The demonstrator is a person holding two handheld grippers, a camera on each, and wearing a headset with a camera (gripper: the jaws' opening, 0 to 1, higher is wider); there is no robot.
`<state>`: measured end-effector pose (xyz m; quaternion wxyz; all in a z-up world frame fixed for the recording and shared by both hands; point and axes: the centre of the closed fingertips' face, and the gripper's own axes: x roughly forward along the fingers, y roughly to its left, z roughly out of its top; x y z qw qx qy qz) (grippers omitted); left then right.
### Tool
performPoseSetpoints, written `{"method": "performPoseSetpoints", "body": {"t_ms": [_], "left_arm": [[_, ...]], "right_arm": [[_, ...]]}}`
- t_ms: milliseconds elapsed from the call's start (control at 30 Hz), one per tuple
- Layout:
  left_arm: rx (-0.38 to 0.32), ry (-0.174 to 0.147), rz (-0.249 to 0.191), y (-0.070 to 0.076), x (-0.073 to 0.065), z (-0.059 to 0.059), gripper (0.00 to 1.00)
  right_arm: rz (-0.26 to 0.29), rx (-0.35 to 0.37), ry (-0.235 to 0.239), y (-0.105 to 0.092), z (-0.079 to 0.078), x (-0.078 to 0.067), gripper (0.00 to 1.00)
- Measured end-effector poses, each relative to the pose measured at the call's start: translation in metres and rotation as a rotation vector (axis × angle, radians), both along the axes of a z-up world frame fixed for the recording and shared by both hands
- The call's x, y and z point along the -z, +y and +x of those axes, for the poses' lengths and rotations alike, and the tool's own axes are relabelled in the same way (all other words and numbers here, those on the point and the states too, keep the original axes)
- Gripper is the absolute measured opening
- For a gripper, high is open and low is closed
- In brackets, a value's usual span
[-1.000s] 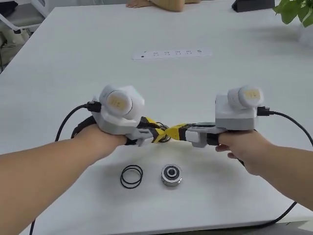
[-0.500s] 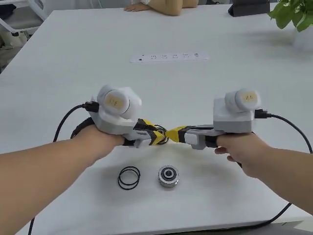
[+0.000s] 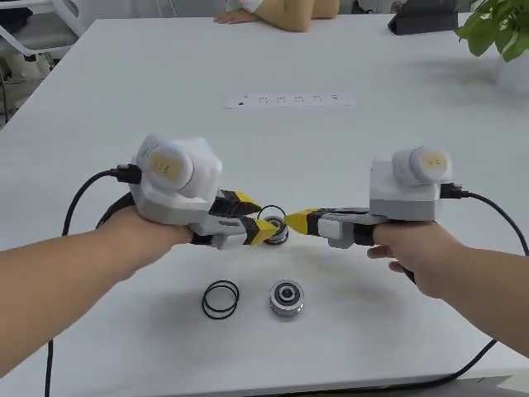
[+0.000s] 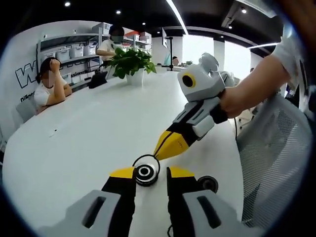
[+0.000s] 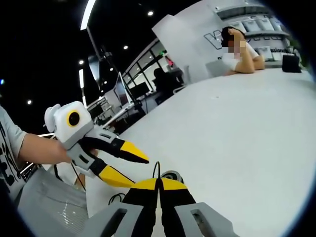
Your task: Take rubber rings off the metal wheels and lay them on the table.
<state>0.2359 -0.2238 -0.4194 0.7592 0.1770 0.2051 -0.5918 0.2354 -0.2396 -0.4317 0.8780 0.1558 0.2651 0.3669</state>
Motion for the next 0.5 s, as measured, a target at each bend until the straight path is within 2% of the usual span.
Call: {"method": "performPoseSetpoints", "body": {"t_ms": [67, 200, 500], "left_arm": [[0.0, -0.005, -0.01, 0.002, -0.005, -0.002, 0.22], [-0.006, 0.009, -0.045, 0.009, -0.018, -0.008, 0.29], [-0.009, 0.007, -0.083, 0.028, -0.038, -0.024, 0.4]], "right_arm": [[0.002, -0.006, -0.001, 0.002, -0.002, -0.002, 0.0], [0.013, -0.015, -0.006, 0.005, -0.005, -0.008, 0.0], [0.028, -0.042, -0.019, 0.012, -0.014, -0.022, 0.0]]}}
